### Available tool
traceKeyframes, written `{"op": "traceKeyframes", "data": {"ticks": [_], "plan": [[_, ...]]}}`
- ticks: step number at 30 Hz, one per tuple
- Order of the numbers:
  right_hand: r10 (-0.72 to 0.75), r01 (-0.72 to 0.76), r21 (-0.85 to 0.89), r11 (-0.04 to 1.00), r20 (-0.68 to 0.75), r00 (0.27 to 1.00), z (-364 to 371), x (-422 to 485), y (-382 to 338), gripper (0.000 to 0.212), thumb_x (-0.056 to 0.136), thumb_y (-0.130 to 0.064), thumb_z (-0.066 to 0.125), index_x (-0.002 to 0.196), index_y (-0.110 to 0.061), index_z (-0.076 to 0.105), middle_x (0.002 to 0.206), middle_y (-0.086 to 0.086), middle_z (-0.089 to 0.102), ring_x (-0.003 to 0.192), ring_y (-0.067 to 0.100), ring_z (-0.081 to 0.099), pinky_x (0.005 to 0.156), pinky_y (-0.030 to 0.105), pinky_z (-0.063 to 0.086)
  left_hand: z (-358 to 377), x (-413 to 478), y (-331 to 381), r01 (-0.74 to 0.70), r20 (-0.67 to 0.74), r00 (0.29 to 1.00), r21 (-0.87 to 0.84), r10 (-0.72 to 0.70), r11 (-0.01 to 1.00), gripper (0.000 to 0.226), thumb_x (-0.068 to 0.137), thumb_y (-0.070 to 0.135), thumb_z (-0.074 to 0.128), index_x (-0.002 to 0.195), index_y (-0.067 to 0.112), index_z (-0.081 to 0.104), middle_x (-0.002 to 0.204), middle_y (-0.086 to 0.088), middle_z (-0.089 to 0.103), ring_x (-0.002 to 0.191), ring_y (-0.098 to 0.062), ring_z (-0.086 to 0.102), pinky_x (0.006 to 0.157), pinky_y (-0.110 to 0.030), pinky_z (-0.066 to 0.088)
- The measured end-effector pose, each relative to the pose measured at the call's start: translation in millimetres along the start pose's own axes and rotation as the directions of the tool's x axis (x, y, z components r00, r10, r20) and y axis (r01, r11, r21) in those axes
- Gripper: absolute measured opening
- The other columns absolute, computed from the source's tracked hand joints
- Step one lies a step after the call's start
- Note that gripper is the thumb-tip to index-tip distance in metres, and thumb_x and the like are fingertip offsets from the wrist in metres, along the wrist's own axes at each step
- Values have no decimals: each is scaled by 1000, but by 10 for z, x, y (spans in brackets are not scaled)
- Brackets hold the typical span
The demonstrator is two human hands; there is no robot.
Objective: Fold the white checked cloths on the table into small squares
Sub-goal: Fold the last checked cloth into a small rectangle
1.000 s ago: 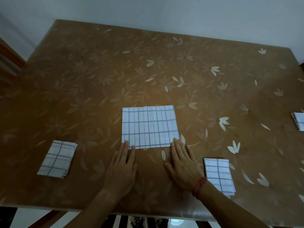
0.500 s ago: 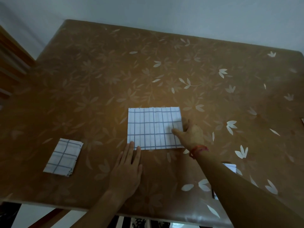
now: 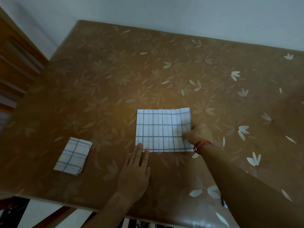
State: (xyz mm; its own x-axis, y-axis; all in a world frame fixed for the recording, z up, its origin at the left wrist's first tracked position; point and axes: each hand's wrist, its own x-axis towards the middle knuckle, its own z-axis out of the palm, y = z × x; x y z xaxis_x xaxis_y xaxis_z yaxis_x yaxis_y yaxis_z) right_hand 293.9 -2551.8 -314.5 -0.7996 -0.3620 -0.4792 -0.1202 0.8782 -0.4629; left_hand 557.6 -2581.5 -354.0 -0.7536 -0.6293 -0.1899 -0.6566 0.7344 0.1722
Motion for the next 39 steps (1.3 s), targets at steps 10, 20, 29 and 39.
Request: {"op": "traceKeyframes", "data": {"ticks": [10,20,29,39], "plan": [[-49,42,183,982,33,998,-95,-40,-93,30,67,-19,83,78,-26,57,79,-7,60,80,17,59,72,32,51,-18,-2,-3,0,-16,1000,-34,0,999,58,100,40,15,150,12,24,158,-12,15,147,-25,10,111,-40,17],[-13,-7,317,948,59,998,-134,-47,18,17,81,-18,72,68,-25,63,73,-6,63,81,19,63,77,35,54,-79,39,-53,14,-58,998,-163,-24,987,70,89,43,36,150,12,20,158,-7,16,146,-18,8,117,-31,6],[173,-151,578,802,16,985,-70,-344,224,15,81,-15,73,93,-9,67,94,11,68,86,27,64,83,44,56,-193,121,-1,-40,-137,991,-218,10,975,80,84,29,65,149,8,24,155,-11,25,144,-22,20,113,-38,24],[90,-409,774,483,421,903,184,-928,222,26,86,-3,60,111,-12,60,104,14,67,87,30,66,60,38,57,-129,202,298,-131,-176,979,-177,100,975,64,85,30,52,142,5,38,143,-18,45,133,-32,42,100,-49,46]]}}
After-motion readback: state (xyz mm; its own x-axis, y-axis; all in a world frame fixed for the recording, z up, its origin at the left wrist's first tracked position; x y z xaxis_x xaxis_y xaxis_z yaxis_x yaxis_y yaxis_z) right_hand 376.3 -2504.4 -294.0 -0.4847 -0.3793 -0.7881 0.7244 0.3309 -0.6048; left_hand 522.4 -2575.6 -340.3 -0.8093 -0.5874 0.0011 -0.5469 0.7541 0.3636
